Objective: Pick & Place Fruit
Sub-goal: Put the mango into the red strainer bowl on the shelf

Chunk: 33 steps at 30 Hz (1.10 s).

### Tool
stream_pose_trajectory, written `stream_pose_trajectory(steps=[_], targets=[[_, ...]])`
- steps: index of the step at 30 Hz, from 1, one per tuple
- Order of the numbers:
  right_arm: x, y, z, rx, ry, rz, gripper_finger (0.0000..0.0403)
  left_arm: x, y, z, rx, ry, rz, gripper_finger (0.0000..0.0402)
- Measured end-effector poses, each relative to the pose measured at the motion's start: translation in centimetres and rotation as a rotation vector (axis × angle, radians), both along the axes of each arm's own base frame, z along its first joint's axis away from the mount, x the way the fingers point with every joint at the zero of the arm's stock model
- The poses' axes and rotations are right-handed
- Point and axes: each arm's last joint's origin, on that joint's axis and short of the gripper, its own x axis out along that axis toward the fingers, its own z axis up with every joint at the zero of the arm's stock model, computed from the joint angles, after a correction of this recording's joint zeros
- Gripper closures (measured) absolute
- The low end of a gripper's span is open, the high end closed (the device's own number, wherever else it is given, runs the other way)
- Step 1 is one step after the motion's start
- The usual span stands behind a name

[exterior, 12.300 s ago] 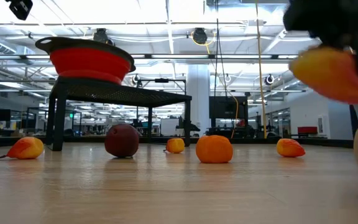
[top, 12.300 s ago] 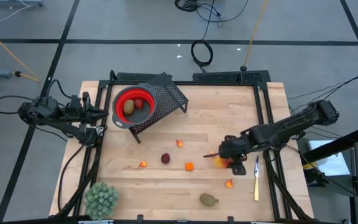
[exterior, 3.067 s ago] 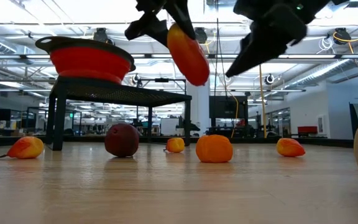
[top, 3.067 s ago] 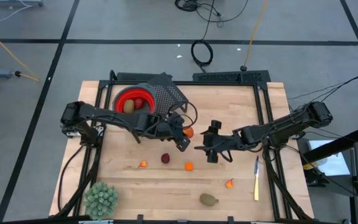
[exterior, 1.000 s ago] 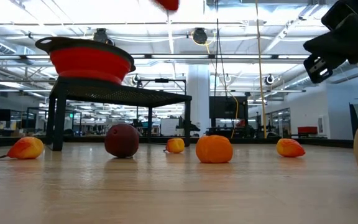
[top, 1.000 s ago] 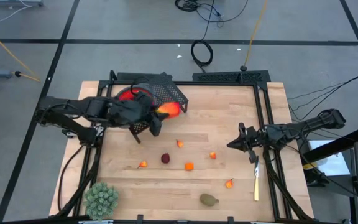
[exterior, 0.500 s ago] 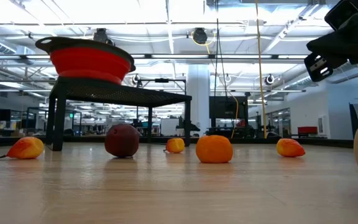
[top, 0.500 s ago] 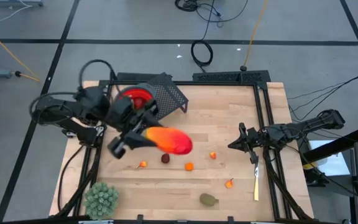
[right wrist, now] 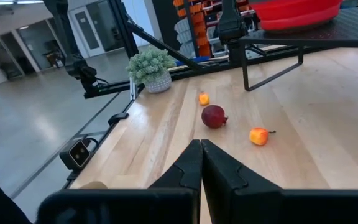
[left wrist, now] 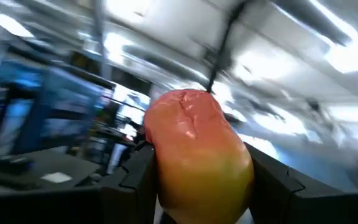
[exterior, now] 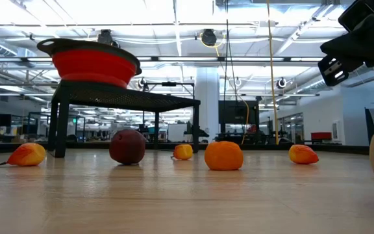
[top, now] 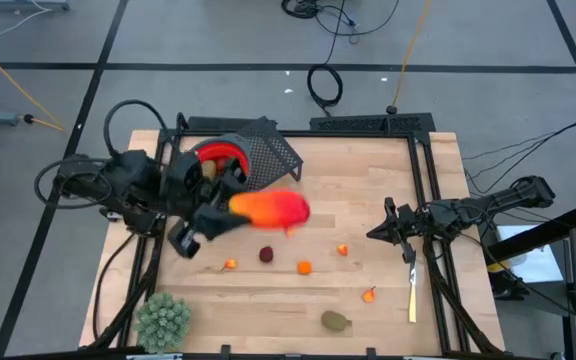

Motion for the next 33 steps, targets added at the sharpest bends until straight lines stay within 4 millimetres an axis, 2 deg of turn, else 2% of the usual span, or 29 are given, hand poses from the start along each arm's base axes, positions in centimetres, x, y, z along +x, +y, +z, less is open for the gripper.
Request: stream_pose_trajectory(steps=[5, 10, 16, 21, 27, 33], targets=[[0.0, 0.0, 0.0, 0.003, 0.000, -0.002, 0.0403, -0.5, 0.0, 0.5, -0.283, -0.003, 0.123, 0.0224], [0.0, 0.0, 0.0, 0.003, 0.000, -0.002, 0.0403, -0.8, -0.1, 0.7, -0.415, -0.019, 0.173, 0.0224], [0.0, 0.0, 0.0, 0.003, 0.000, -0.002, 0.0403, -1.0, -0.3, 0.7, -0.452, -0.010, 0.211, 0.0224], [0.0, 0.0, 0.0, 0.003, 0.000, -0.002, 0.0403, -1.0, -0.7, 0.4, -0.413, 0.025, 0.235, 0.0224], [0.0, 0.0, 0.0, 0.003, 0.000, -0.003, 0.0403, -0.6, -1.1, -2.2, -0.409, 0.266, 0.516, 0.0224], [0.0, 0.0, 0.0, 0.003, 0.000, -0.003, 0.0403, -0.6, -1.0, -3.8, -0.401, 0.378, 0.678, 0.0224]])
